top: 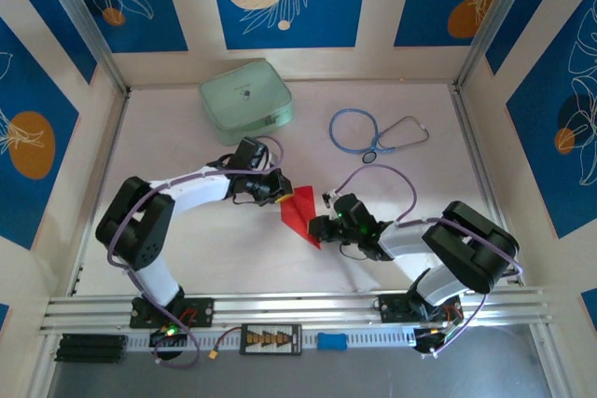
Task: Fold a paper plane with a square sheet of paper (pick it up from the middle)
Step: Fourth fold the wing at the center of the table.
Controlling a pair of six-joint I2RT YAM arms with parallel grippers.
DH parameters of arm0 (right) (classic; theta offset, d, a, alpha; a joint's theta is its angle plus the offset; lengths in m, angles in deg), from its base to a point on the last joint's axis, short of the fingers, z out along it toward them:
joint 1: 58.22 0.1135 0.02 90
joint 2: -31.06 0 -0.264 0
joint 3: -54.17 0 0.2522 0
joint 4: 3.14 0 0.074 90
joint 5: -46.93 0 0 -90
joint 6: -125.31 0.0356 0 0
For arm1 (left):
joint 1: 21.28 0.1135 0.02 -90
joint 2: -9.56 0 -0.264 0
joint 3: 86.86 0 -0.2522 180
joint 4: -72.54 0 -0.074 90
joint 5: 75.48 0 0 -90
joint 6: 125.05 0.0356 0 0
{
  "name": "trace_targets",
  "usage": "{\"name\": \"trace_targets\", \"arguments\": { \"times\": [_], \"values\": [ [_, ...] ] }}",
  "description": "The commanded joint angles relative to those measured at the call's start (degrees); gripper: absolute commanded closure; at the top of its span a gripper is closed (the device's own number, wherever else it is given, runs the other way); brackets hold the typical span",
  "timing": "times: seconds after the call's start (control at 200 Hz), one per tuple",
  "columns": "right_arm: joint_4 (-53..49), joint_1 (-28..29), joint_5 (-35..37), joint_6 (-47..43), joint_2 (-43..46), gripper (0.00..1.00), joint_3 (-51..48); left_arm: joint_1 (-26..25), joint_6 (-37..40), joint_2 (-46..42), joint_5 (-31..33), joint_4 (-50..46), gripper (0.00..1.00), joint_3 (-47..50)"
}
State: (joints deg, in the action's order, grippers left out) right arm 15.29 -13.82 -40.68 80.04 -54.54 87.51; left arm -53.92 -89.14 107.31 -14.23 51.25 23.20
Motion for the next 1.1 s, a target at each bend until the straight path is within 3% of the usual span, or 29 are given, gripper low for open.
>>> {"name": "trace_targets", "arguments": {
  "times": [0.0, 0.33, 1.095],
  "values": [
    [3.2, -0.8, -4.4, 2.6, -1.1, 0.89, -1.0, -0.3, -0.3, 2.5, -3.2, 2.1, 0.90, 0.6],
    [5.1, -1.8, -4.5, 4.8, -1.6, 0.90, -2.5, -1.8, -0.6, 6.5, -1.3, -0.5, 1.00, 0.4],
    [10.4, -3.3, -6.0, 8.2, -2.7, 0.90, -5.2, -1.9, 2.0, 8.0, 2.3, -3.5, 1.00, 3.4]
  ]
}}
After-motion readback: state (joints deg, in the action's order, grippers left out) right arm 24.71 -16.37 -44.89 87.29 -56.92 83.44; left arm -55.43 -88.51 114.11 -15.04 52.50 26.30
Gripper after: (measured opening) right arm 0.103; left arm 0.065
